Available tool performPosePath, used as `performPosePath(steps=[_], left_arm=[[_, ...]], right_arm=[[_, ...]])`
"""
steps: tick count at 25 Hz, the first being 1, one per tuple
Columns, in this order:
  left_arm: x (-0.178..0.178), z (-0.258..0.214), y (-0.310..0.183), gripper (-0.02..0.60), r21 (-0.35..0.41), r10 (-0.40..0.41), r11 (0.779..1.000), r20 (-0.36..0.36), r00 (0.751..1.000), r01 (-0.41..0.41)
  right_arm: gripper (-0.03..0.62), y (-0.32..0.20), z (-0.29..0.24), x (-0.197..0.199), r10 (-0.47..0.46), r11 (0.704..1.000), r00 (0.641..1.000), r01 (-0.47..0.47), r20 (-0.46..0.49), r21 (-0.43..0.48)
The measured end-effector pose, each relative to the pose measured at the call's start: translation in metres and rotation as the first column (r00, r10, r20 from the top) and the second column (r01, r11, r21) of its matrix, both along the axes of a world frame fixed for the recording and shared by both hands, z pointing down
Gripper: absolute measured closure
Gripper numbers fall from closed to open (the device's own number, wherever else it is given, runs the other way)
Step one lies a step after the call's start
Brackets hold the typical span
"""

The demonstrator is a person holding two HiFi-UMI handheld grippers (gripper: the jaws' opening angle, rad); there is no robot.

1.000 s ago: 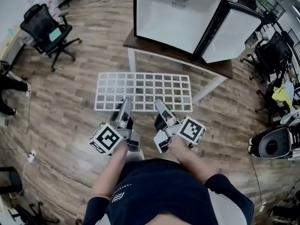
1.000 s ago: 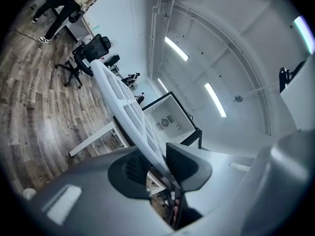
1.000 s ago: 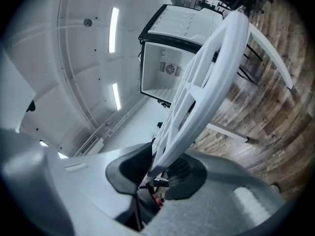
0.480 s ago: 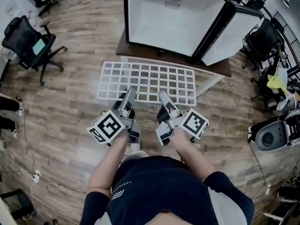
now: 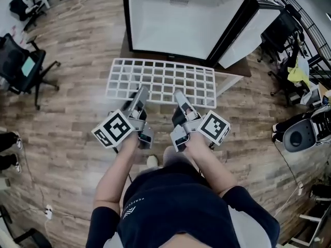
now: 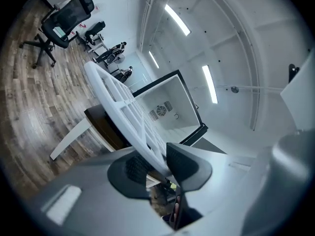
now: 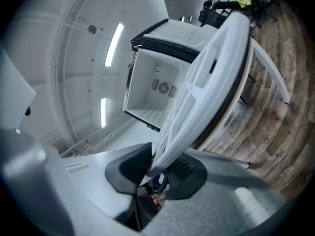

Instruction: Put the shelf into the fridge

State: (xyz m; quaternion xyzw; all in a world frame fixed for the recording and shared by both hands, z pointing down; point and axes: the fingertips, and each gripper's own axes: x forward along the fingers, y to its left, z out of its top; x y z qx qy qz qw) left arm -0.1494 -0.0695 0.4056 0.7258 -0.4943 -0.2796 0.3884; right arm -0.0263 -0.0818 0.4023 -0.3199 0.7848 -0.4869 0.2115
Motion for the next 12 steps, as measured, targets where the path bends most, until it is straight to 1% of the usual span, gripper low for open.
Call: performPosePath(steps=[3, 6, 12], left_arm=[[0.002, -0.011, -0.033, 0.474, 0.0, 0.024, 1.0, -0.008, 1.0, -0.024], [0.002, -0.023, -0.066, 0.476, 0.008, 0.044, 0.999, 0.003, 0.999, -0.044], [0.005, -0.024, -0.078, 0.476, 0.02, 0.051, 0.998, 0.005, 0.999, -0.051]], right_arm=[[0.519, -0.03, -0.011, 0.003, 0.02, 1.0, 1.0, -0.02, 0.0, 0.002], [0.517, -0.06, -0.022, 0.001, 0.026, 1.0, 0.999, -0.027, 0.026, 0.009], [0.52, -0.071, -0.023, 0.004, 0.022, 0.999, 0.999, -0.023, 0.048, 0.022]])
